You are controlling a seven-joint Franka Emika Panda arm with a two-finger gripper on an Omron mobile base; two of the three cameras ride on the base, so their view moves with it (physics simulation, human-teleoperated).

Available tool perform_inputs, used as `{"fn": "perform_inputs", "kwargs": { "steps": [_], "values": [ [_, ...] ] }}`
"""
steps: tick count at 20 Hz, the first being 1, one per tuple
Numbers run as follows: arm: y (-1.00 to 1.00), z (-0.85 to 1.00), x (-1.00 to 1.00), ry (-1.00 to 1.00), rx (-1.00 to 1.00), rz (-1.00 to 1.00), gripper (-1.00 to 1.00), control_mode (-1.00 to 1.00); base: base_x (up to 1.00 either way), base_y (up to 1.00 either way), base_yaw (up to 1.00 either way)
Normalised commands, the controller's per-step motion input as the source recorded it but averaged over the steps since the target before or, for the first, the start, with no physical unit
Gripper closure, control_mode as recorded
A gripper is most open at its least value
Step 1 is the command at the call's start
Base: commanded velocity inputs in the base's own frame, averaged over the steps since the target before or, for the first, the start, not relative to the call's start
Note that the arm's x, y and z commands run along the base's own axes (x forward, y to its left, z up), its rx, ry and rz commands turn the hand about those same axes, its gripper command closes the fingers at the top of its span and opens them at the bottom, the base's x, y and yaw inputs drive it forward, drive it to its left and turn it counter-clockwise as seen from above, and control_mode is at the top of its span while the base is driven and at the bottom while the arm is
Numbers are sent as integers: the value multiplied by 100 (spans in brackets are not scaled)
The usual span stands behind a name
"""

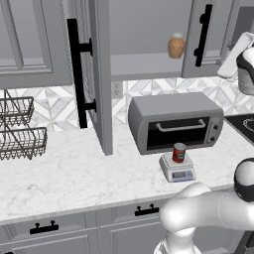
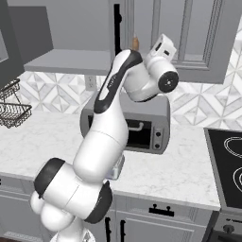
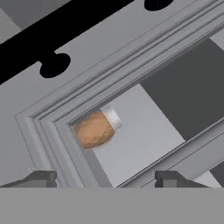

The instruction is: Pick the canned food and place it on the digital scale for weighing, and close the cabinet.

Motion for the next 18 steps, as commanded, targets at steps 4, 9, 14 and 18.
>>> {"fn": "perform_inputs", "kwargs": {
  "steps": [4, 9, 14, 18],
  "values": [
    [12, -28, 94, 0, 0, -1, -100, -100, 0, 0, 0],
    [3, -43, 10, -3, 0, 0, -100, -100, 0, 0, 0],
    [-19, -3, -100, -6, 1, 0, -100, -100, 0, 0, 0],
    [-2, 19, -100, -7, 6, -2, -100, -100, 0, 0, 0]
  ]
}}
